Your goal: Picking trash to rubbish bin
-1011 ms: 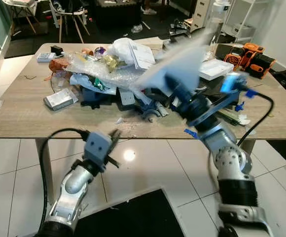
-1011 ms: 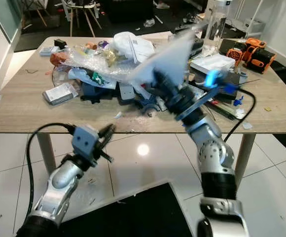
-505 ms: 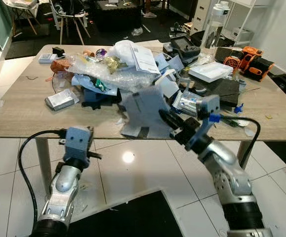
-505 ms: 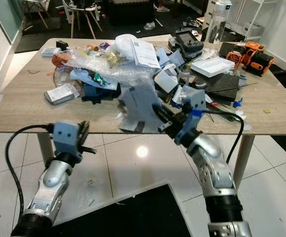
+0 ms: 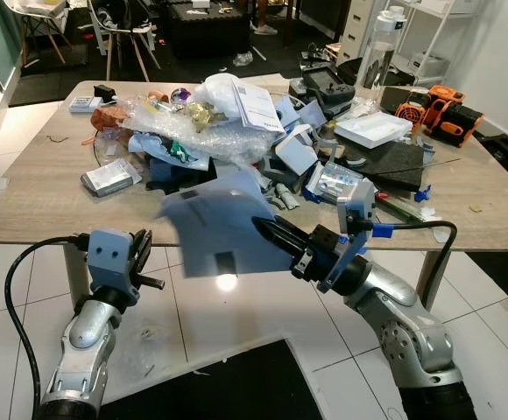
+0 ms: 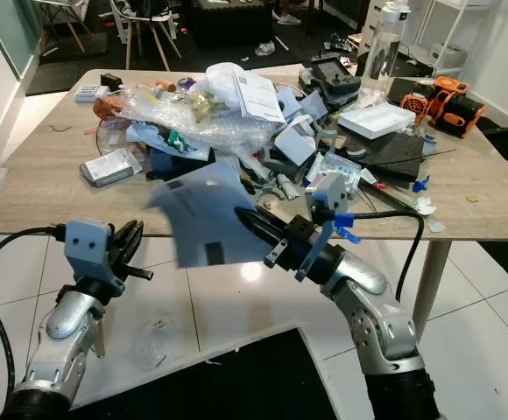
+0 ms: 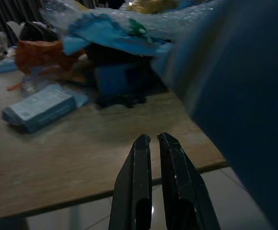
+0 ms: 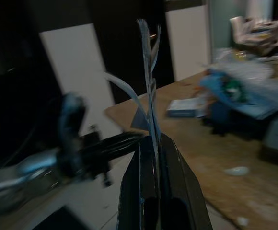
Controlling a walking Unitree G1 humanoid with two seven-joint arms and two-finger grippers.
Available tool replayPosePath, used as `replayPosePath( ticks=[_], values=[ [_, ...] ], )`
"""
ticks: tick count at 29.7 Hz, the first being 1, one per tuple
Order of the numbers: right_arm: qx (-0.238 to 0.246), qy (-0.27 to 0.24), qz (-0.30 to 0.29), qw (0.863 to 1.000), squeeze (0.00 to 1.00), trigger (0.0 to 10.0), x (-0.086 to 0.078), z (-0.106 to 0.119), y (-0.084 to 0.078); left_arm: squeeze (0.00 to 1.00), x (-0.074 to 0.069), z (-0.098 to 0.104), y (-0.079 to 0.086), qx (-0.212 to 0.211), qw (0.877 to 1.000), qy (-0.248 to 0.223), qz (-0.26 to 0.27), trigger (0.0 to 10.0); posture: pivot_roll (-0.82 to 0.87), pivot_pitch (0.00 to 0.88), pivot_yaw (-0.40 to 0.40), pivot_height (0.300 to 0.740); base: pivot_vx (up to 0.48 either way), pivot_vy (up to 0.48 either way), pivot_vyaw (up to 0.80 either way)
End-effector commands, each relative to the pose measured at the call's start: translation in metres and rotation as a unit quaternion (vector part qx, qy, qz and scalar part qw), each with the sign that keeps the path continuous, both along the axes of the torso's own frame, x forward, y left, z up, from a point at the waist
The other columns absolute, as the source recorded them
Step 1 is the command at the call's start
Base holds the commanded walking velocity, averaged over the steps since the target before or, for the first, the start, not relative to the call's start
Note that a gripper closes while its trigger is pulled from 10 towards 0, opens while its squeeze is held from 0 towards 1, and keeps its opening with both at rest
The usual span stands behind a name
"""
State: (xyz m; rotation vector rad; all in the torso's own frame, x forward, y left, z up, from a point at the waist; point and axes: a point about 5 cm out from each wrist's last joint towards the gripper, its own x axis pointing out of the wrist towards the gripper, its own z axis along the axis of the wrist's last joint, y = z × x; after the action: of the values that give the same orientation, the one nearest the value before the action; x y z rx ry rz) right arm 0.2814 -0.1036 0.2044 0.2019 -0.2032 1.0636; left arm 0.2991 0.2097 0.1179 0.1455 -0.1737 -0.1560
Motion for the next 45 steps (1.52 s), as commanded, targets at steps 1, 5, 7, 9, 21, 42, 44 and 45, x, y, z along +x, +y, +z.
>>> replayPosePath(
  ticks=[1,5,7,9,21,42,44,45],
  values=[
    [-0.011,0.007,0.027,1.0,0.0,0.0,-0.006,0.001,0.005,0.0,-0.004,-0.003,0.011,0.009,1.0,0.012,0.013,10.0,0.0,0.078,-0.013,0.74,0.0,0.0,0.0],
    [-0.022,0.017,0.047,0.999,0.0,0.0,-0.011,-0.002,0.008,0.0,-0.007,-0.008,0.018,0.026,0.999,0.039,-0.004,10.0,0.0,0.076,-0.017,0.74,0.0,0.0,0.0],
    [-0.032,0.025,0.053,0.998,0.0,0.0,-0.012,-0.004,0.009,0.0,-0.009,-0.013,0.02,0.046,0.997,0.056,-0.018,10.0,0.0,0.075,-0.018,0.74,0.0,0.0,0.0],
    [-0.049,0.032,0.055,0.997,0.0,0.0,-0.014,-0.008,0.009,0.0,-0.012,-0.019,0.021,0.07,0.994,0.072,-0.035,10.0,0.0,0.073,-0.019,0.74,0.0,0.0,0.0],
    [-0.166,0.191,-0.026,0.967,0.0,0.0,-0.026,-0.09,-0.017,0.0,-0.04,-0.075,0.014,0.205,0.945,0.214,-0.139,10.0,-0.01,0.059,-0.008,0.74,0.0,0.0,0.0],
    [-0.144,0.229,-0.367,0.89,0.0,10.0,-0.018,-0.167,-0.052,0.0,-0.017,-0.07,-0.042,-0.003,0.985,0.169,-0.043,10.0,-0.01,0.062,-0.002,0.74,0.0,0.0,0.0],
    [-0.156,0.215,-0.385,0.884,0.0,10.0,-0.016,-0.172,-0.053,0.0,-0.02,-0.078,-0.047,0.026,0.98,0.189,-0.056,10.0,-0.01,0.061,-0.003,0.74,0.0,0.0,0.0],
    [-0.167,0.216,-0.391,0.879,0.0,10.0,-0.017,-0.176,-0.055,0.0,-0.023,-0.084,-0.047,0.048,0.976,0.203,-0.057,10.0,-0.01,0.062,-0.004,0.74,0.0,0.0,0.0]
  ],
)
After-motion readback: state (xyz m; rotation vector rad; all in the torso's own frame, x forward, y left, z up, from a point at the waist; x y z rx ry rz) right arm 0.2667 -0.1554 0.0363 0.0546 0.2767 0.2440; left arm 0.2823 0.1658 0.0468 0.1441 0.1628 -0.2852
